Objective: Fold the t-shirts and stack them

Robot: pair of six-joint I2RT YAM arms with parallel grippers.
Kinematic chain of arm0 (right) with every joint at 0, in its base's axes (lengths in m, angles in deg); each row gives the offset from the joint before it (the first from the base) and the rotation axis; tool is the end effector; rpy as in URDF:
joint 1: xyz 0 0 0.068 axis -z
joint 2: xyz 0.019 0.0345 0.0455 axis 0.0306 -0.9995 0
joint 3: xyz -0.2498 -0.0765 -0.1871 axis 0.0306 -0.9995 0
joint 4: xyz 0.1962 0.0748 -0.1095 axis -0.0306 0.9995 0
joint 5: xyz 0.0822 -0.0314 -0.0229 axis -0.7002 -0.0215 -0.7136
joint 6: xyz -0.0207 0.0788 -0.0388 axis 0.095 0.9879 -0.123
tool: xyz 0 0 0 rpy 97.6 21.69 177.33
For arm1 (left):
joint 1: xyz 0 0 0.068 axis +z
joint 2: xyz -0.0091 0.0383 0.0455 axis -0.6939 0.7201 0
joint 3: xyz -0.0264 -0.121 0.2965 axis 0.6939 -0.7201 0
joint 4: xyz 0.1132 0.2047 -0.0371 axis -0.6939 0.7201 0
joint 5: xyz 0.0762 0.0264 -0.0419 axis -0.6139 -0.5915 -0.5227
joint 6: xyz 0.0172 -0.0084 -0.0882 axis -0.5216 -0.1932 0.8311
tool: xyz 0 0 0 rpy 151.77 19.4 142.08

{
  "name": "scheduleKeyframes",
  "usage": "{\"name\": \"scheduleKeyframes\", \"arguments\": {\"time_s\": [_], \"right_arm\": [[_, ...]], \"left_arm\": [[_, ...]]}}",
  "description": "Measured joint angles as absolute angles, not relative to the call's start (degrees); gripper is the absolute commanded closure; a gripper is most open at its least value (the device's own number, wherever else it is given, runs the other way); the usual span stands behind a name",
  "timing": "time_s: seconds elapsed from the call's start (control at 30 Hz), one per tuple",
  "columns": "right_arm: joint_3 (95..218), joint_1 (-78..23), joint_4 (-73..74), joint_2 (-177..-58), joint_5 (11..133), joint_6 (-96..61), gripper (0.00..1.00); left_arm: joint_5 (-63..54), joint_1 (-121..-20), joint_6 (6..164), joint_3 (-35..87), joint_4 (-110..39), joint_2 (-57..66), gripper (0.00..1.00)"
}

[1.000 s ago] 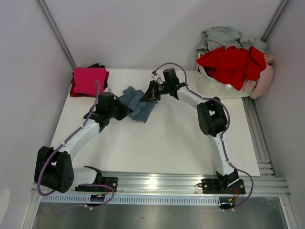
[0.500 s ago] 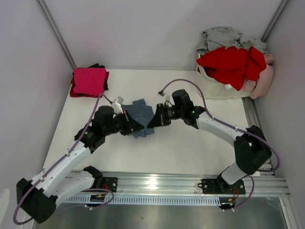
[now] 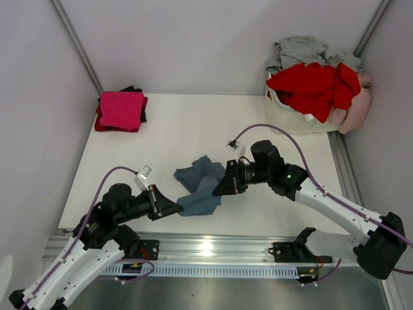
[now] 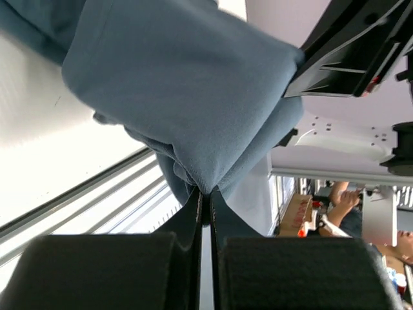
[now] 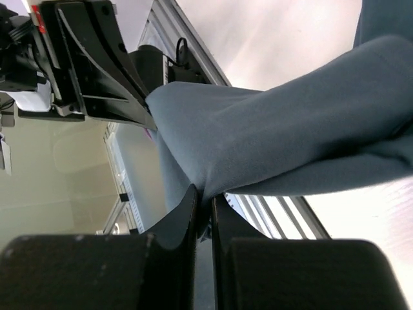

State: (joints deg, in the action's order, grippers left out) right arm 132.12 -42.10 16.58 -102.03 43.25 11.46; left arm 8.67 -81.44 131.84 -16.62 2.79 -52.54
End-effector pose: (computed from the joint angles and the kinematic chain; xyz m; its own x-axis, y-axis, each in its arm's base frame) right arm 0.1362 0.1976 0.3324 -0.8398 -0.1596 -0.5189 -0.5366 0.3895 0.7486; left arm 0.0292 -0.0597 0.2494 -0.8849 -0.3211 -0.3374 0.1430 0.5021 -0.8529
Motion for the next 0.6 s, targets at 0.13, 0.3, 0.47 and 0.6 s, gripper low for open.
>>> {"name": "scheduleKeyframes", "arguments": {"time_s": [0.13, 0.3, 0.47, 0.6], "right_arm": [[133.20, -42.27, 16.89, -104.26, 43.40, 10.74, 1.00], [137.24, -41.66, 17.26, -113.66, 43.51, 8.60, 1.00], [141.41, -39.13, 16.58, -121.55, 41.83, 7.29, 1.00], [146.03, -37.18, 16.23, -127.49, 40.62, 6.31, 1.00]], "left_arm": [[6.44, -81.50, 133.67, -16.62, 3.32, -53.54, 1.00], [3.55, -81.50, 133.83, -16.62, 3.52, -46.92, 0.99], [0.30, -81.50, 133.24, -16.58, 0.52, -39.47, 1.00], [-3.84, -81.46, 132.30, -15.38, -1.73, -33.87, 1.00]]}}
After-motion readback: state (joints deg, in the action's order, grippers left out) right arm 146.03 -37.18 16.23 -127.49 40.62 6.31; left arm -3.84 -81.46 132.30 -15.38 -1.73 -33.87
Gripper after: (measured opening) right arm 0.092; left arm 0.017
